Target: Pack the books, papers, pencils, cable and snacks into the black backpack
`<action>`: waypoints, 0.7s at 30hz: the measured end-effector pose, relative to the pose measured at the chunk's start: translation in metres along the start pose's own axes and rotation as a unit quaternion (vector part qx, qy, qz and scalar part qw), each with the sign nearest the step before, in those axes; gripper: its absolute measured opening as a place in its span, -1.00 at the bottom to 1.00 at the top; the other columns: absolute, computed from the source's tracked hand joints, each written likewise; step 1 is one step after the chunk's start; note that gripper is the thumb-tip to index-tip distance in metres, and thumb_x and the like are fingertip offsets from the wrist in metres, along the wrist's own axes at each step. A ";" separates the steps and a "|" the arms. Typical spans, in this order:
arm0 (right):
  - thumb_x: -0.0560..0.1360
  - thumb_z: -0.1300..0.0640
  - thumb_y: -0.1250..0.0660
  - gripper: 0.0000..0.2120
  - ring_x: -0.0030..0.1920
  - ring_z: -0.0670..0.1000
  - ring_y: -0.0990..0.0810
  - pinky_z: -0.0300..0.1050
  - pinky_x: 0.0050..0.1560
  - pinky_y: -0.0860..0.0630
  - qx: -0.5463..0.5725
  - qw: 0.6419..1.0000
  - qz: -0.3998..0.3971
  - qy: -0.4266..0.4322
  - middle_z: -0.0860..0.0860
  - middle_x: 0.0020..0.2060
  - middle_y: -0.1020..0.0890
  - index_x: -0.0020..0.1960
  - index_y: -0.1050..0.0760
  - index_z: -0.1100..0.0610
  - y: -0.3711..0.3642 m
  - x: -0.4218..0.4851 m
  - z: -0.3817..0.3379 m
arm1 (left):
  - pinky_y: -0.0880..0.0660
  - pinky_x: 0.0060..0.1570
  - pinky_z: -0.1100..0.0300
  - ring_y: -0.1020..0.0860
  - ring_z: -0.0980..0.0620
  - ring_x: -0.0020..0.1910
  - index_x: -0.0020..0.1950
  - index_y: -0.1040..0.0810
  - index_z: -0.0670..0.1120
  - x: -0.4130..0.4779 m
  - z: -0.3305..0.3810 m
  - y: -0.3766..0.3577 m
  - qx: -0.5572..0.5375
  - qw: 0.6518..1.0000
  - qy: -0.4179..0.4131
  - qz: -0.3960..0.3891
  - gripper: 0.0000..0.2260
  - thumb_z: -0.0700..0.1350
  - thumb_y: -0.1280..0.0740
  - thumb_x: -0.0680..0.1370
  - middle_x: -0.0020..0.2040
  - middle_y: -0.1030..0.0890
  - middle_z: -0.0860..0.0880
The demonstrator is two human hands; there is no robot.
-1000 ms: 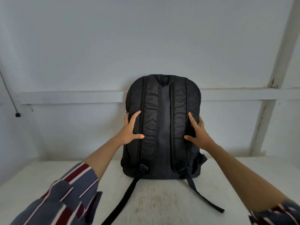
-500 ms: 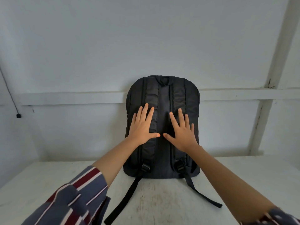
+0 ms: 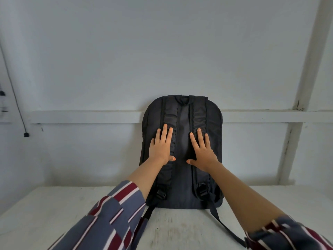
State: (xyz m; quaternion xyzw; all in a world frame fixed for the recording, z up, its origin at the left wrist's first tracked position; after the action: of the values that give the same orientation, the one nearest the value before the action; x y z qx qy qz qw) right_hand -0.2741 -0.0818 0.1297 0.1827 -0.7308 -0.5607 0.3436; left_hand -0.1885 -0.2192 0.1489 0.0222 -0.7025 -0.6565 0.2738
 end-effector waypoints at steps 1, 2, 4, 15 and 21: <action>0.45 -0.11 -0.36 0.00 0.47 0.17 0.37 0.28 0.40 -0.19 0.001 1.000 -0.007 -0.002 -0.01 0.44 0.45 0.48 0.40 -0.06 0.000 0.000 0.000 | -0.01 0.48 -0.06 0.22 -0.12 0.51 0.50 0.33 -0.05 -0.001 0.001 0.002 -0.007 1.000 0.000 0.000 0.01 0.10 -0.42 0.43 0.51 0.35 -0.06; 0.45 -0.12 -0.35 -0.01 0.47 0.16 0.38 0.29 0.40 -0.18 0.003 1.000 -0.015 -0.004 -0.02 0.44 0.45 0.48 0.40 -0.07 0.001 0.000 -0.001 | -0.01 0.48 -0.07 0.21 -0.12 0.52 0.51 0.30 -0.05 -0.002 0.001 0.004 -0.018 1.000 -0.003 0.002 -0.01 0.09 -0.42 0.43 0.52 0.32 -0.06; 0.48 -0.15 -0.29 -0.08 0.48 0.15 0.35 0.31 0.40 -0.09 0.012 1.000 -0.021 -0.009 -0.03 0.45 0.42 0.49 0.36 -0.07 0.005 -0.003 -0.003 | -0.03 0.47 -0.04 0.16 -0.11 0.52 0.53 0.18 -0.07 -0.005 0.002 0.011 -0.044 0.999 -0.018 0.026 -0.08 0.06 -0.42 0.44 0.54 0.23 -0.08; 0.60 -0.07 -0.09 -0.36 0.52 0.07 0.15 0.15 0.46 0.04 -0.003 0.997 -0.066 -0.028 0.07 0.52 0.20 0.54 0.13 0.12 0.033 -0.019 -0.018 | -0.08 0.47 -0.06 0.12 -0.08 0.53 0.54 0.16 -0.12 -0.018 0.006 0.028 -0.063 0.994 -0.055 -0.074 -0.10 0.05 -0.41 0.46 0.54 0.23 -0.05; 0.63 0.01 -0.05 -0.46 0.49 0.14 -0.10 0.05 0.46 -0.10 0.034 0.997 -0.071 -0.012 0.13 0.51 -0.09 0.51 -0.02 0.21 0.076 -0.045 -0.034 | -0.25 0.38 -0.04 -0.19 -0.11 0.46 0.51 -0.12 -0.14 -0.043 0.008 0.056 -0.107 0.987 -0.061 -0.100 -0.30 0.07 -0.35 0.50 0.52 -0.14 -0.10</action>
State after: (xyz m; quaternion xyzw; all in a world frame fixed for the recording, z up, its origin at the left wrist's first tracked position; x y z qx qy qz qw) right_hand -0.2096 -0.0533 0.1929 0.2391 -0.7384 -0.5609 0.2880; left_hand -0.1366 -0.1869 0.1864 0.0226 -0.6376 -0.7524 0.1638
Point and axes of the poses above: each hand's wrist, its own x-axis towards the middle knuckle, its own y-axis out of the back of the hand, z = x × y, the point moved 3 cm from there along x, towards the middle knuckle
